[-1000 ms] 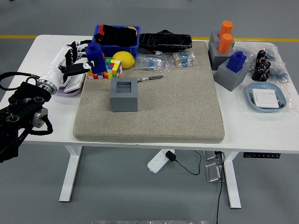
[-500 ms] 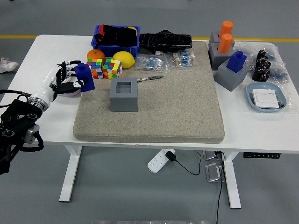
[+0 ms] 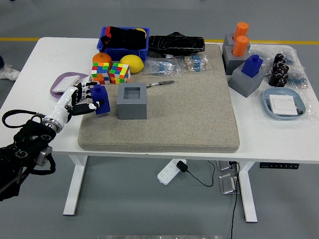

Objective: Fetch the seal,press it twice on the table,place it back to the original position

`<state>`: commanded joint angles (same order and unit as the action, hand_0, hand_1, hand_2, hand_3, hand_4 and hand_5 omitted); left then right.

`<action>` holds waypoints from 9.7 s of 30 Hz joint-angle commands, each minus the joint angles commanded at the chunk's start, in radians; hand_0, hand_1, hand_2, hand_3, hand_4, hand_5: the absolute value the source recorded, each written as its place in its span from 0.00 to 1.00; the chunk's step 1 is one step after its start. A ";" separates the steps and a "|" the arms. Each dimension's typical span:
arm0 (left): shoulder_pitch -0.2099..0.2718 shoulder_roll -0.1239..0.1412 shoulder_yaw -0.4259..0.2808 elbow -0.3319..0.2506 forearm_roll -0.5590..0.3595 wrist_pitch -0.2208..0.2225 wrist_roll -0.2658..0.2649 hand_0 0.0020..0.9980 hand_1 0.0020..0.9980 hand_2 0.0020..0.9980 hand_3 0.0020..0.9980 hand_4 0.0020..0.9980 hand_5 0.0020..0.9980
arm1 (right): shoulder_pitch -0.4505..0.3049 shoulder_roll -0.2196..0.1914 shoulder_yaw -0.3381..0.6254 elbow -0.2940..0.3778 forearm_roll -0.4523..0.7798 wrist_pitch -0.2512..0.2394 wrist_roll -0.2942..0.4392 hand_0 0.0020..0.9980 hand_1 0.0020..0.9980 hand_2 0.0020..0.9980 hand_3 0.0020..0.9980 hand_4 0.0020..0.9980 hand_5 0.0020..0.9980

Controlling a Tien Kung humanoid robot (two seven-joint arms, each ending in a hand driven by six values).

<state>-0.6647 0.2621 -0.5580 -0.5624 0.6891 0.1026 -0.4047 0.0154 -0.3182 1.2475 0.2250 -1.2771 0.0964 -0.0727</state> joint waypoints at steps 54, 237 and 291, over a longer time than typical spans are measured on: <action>-0.148 0.015 0.074 -0.101 0.049 -0.072 -0.009 0.83 0.51 0.40 0.77 0.56 0.00 | 0.001 0.000 -0.005 0.000 0.009 0.002 0.001 0.76 0.67 0.67 0.62 0.78 0.50; -0.252 -0.073 0.327 0.068 0.003 -0.047 -0.069 0.82 0.67 0.50 0.68 0.58 0.00 | 0.007 0.000 -0.017 0.001 0.019 0.003 0.005 0.76 0.67 0.66 0.62 0.79 0.50; -0.251 -0.072 0.342 0.080 -0.042 -0.110 -0.051 0.87 0.83 0.72 0.81 0.88 0.00 | 0.006 0.001 -0.016 0.000 0.016 0.003 0.006 0.76 0.67 0.66 0.62 0.79 0.50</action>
<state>-0.9153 0.1901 -0.2157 -0.4825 0.6472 -0.0070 -0.4553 0.0216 -0.3176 1.2310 0.2253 -1.2609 0.0997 -0.0671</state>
